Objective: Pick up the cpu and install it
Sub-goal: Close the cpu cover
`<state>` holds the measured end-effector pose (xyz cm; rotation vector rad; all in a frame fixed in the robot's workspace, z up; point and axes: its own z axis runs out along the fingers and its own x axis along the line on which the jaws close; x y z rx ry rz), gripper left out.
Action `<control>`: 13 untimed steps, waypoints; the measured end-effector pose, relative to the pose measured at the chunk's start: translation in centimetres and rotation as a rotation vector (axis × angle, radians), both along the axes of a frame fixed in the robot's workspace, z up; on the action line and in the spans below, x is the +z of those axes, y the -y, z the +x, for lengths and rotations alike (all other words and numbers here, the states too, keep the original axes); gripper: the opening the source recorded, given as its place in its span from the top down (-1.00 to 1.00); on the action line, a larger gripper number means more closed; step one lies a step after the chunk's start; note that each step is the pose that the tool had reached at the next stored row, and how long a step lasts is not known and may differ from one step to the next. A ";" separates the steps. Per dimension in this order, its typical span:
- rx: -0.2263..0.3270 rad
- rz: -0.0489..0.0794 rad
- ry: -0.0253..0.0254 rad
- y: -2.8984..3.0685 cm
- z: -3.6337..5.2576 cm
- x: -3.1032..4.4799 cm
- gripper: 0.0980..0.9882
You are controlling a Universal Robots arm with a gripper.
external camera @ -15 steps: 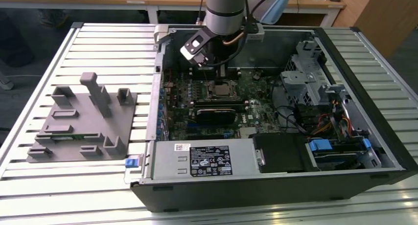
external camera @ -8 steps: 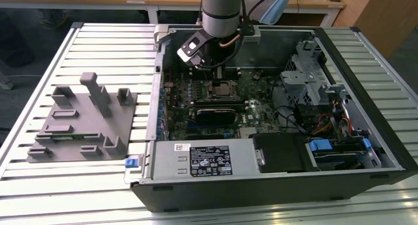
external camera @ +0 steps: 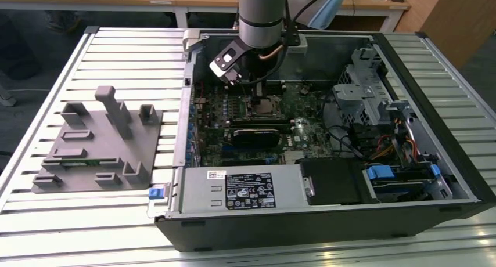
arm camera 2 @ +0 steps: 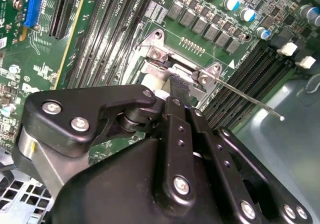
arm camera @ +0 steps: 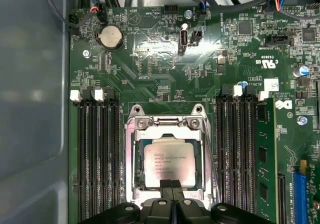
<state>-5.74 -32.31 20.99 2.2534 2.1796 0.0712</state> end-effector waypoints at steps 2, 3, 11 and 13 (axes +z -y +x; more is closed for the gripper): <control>0.000 0.000 0.0000 0.00 -0.01 -0.17 0.98; 0.000 0.000 0.0000 0.00 -0.02 -0.26 0.98; 0.000 0.000 -0.0001 0.00 -0.02 -0.80 0.98; 0.000 0.000 -0.0002 0.00 -0.01 -0.88 0.98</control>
